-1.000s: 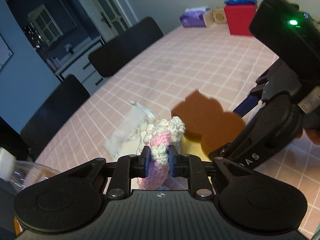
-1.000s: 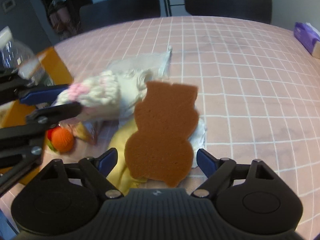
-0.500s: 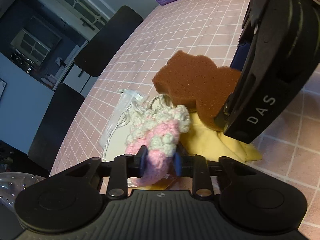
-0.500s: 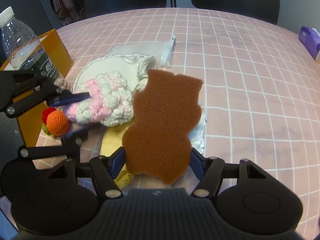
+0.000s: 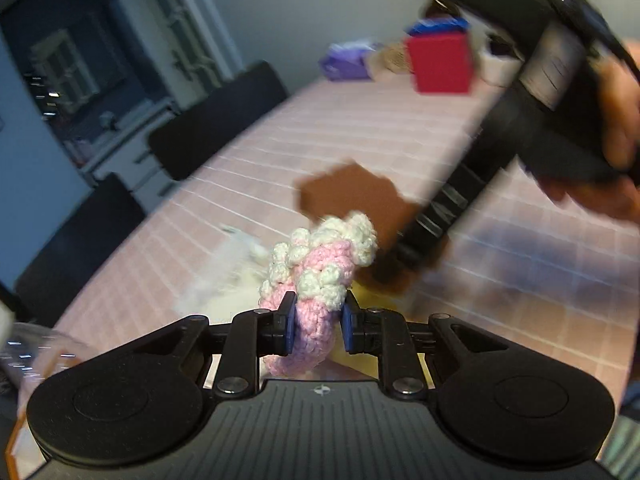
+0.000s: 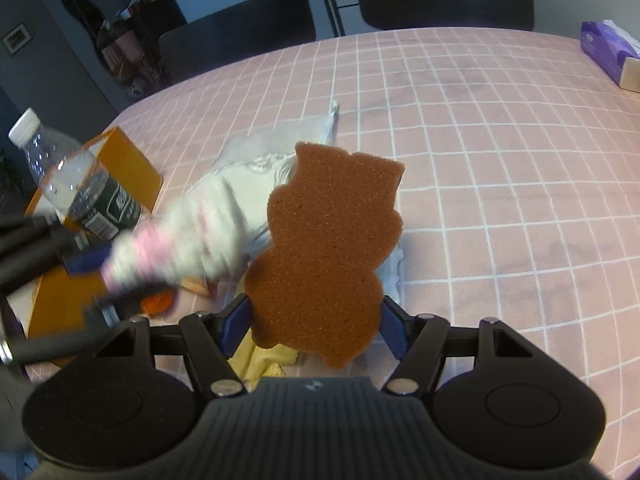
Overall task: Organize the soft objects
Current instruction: 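Carry the crocheted item and sponge into the orange box and release both, then withdraw both open grippers from the box toward the remaining items, then grasp the orange crocheted ball with the left gripper while the right gripper grasps the yellow cloth, then carry the orange ball and yellow cloth over the box and release both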
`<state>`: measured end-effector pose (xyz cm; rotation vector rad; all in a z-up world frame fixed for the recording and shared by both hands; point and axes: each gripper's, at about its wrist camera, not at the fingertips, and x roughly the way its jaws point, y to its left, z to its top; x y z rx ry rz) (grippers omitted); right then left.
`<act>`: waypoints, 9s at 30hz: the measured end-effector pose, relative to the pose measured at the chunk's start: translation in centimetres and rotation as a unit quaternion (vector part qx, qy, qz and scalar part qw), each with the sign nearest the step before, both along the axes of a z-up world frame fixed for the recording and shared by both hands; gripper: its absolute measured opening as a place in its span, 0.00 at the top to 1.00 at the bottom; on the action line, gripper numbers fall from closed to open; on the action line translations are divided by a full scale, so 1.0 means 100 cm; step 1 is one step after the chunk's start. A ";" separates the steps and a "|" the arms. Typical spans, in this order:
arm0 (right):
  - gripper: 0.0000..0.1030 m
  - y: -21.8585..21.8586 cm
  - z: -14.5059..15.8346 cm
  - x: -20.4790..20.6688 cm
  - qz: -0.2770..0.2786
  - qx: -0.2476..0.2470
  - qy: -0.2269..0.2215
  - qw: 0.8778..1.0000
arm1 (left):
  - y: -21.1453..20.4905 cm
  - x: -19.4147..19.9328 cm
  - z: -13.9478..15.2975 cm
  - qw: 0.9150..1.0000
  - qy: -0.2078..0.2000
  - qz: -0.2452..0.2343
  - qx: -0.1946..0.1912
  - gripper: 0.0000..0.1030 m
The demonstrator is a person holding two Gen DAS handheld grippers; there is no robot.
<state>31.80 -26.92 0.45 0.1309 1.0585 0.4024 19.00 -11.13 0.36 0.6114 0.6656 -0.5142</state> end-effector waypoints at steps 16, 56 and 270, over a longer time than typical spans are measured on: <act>0.36 0.008 0.032 -0.025 0.013 -0.072 -0.090 0.993 | 0.030 -0.027 0.034 0.997 -0.043 0.036 -0.057 0.78; 0.36 0.308 0.072 -0.062 0.299 -0.105 -0.153 0.936 | 0.271 -0.016 0.067 0.959 -0.023 0.254 -0.121 0.78; 0.98 0.264 0.081 -0.084 0.305 0.014 -0.154 0.940 | 0.270 -0.066 0.072 0.958 0.014 0.238 -0.161 0.60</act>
